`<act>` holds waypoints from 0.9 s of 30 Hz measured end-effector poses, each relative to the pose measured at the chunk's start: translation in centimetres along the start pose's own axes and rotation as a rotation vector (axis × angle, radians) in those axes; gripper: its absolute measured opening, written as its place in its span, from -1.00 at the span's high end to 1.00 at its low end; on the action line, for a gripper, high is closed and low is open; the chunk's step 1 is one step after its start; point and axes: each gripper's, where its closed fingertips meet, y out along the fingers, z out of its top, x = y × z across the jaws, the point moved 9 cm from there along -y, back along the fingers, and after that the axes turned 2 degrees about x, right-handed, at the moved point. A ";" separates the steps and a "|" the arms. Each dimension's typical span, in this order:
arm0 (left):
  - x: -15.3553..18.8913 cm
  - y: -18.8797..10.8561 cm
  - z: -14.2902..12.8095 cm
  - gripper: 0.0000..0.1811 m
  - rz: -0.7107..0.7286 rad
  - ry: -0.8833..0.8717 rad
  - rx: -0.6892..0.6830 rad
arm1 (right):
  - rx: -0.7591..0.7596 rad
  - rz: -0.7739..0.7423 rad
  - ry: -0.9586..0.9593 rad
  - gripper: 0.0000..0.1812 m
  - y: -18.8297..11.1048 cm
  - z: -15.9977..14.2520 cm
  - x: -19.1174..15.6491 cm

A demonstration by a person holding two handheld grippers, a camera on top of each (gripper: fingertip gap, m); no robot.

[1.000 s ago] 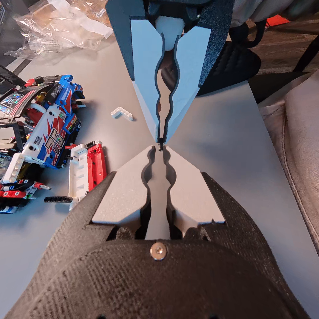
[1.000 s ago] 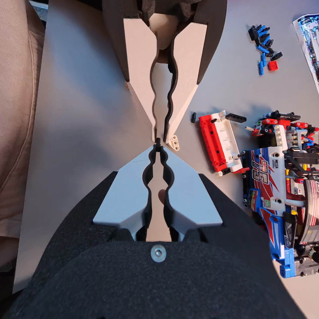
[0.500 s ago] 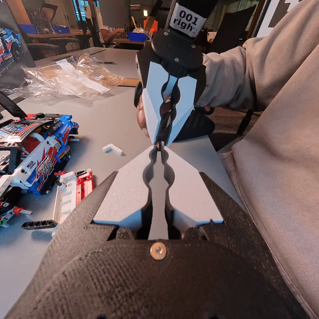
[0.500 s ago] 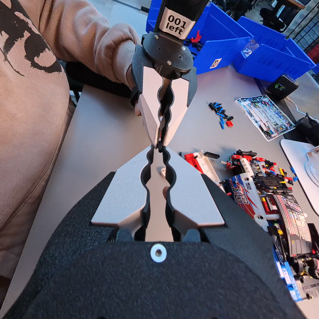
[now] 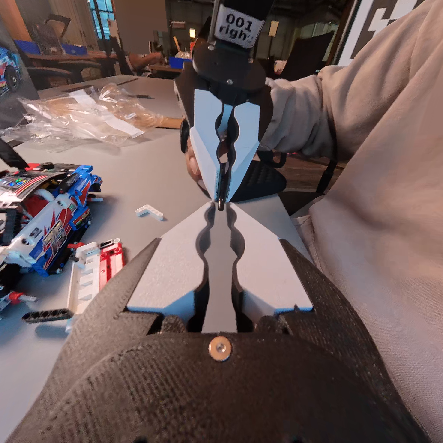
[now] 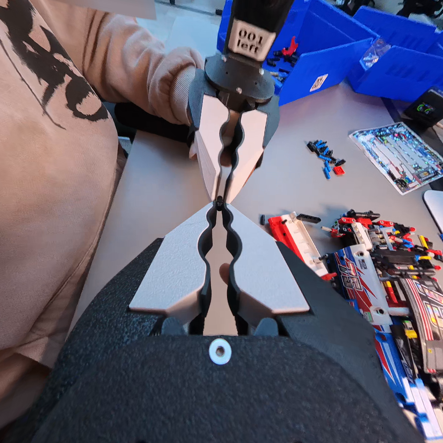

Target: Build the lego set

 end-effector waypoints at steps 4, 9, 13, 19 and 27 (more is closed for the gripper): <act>-2.8 -0.6 -2.4 0.56 0.213 -0.046 -0.343 | -0.324 -0.025 0.024 0.99 1.5 -2.2 2.4; -2.8 1.0 -5.2 0.65 0.293 -0.002 -0.542 | -0.573 0.066 0.108 0.22 4.5 -4.0 4.0; -2.9 1.8 -5.3 0.72 0.318 0.035 -0.553 | -0.646 0.116 0.175 0.99 5.8 -4.3 4.9; -2.7 2.4 -5.4 0.85 0.323 0.101 -0.565 | -0.712 0.175 0.183 0.99 6.8 -3.7 5.2; -2.6 2.4 -5.4 0.85 0.320 0.116 -0.566 | -0.835 0.187 0.167 0.99 7.6 -3.1 5.5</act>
